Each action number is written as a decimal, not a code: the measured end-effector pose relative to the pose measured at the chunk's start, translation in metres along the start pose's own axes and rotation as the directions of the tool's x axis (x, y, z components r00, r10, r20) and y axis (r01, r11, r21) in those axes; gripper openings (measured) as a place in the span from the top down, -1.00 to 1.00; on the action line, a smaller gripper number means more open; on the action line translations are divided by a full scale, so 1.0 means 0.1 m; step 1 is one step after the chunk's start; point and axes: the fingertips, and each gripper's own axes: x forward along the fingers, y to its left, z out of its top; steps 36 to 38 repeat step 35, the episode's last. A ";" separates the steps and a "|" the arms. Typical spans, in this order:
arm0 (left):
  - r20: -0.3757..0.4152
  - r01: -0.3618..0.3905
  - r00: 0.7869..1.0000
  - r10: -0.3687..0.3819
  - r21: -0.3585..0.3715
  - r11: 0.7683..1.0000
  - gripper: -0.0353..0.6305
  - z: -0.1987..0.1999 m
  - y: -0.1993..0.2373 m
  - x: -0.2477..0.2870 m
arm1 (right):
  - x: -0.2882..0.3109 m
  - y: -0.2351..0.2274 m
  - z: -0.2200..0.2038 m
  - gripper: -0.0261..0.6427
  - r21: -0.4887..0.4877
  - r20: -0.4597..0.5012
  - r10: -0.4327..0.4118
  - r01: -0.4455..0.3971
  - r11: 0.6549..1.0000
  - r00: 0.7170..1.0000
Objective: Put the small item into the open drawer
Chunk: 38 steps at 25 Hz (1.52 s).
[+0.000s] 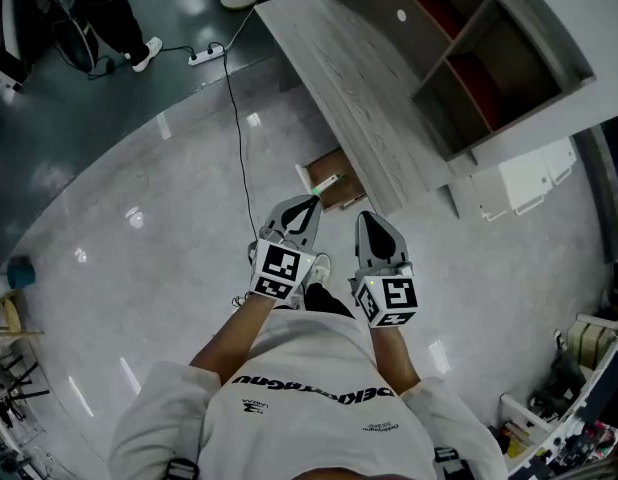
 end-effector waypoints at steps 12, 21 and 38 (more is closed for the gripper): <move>0.083 -0.029 0.996 0.029 0.002 1.000 0.85 0.40 0.00 -0.28 | -0.01 0.18 0.38 0.83 -0.029 0.062 0.026 -0.024 0.999 0.998; 0.129 -0.062 0.990 0.061 0.003 0.998 0.85 0.56 -0.03 -0.37 | -0.04 0.17 0.55 0.83 -0.054 0.096 0.033 -0.028 0.998 0.995; 0.163 -0.068 0.984 0.066 0.005 0.998 0.85 0.67 -0.10 -0.26 | -0.01 0.03 0.67 0.83 -0.086 0.130 0.043 -0.032 0.996 0.991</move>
